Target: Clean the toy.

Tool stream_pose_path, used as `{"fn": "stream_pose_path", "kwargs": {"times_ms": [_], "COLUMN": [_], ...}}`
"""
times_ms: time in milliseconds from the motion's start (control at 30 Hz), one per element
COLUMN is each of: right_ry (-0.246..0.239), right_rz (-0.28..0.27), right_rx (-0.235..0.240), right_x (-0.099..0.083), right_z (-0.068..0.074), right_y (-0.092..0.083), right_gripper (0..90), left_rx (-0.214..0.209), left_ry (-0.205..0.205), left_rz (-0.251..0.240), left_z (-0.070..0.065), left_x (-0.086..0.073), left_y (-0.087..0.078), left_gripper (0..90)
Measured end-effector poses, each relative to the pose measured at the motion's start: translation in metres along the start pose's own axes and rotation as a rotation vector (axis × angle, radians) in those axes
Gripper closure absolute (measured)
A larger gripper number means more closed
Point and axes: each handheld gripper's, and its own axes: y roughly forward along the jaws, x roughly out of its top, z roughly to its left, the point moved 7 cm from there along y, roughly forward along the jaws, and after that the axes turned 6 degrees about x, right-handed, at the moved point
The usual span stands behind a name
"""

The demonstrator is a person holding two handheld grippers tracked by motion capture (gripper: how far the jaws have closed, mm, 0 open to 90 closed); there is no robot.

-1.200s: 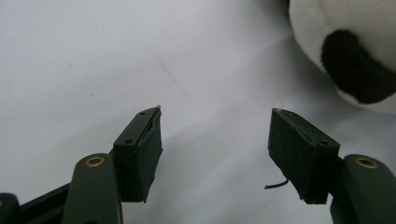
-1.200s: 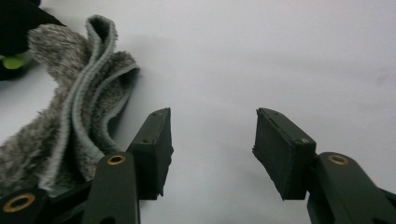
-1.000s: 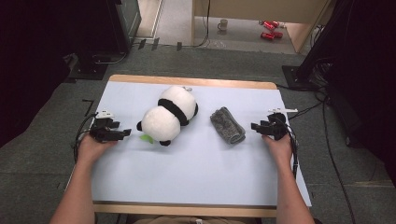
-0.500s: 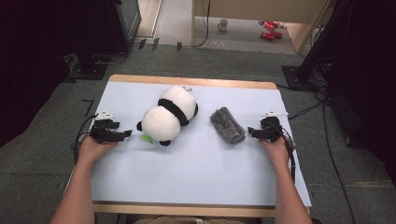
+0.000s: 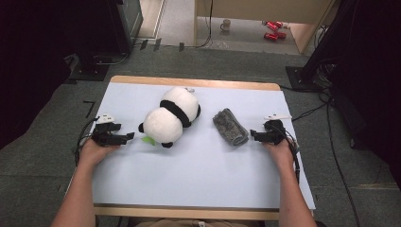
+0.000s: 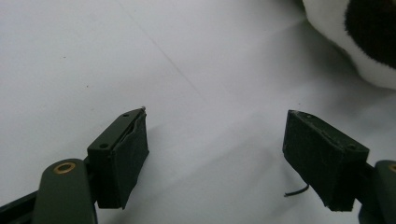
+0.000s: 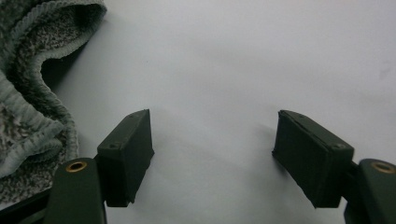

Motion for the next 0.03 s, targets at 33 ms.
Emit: {"fn": "stream_pose_path", "kwargs": {"times_ms": [33], "right_ry": [-0.002], "right_rz": [-0.01], "right_rx": [0.001], "right_x": [-0.0005], "right_z": [0.0001], "right_y": [0.0001], "right_gripper": [27.0], "left_rx": [0.006], "left_ry": [0.005], "left_rz": [-0.002], "left_z": [-0.0003], "left_x": [-0.0002], "left_y": [0.0002], "left_gripper": [22.0]}}
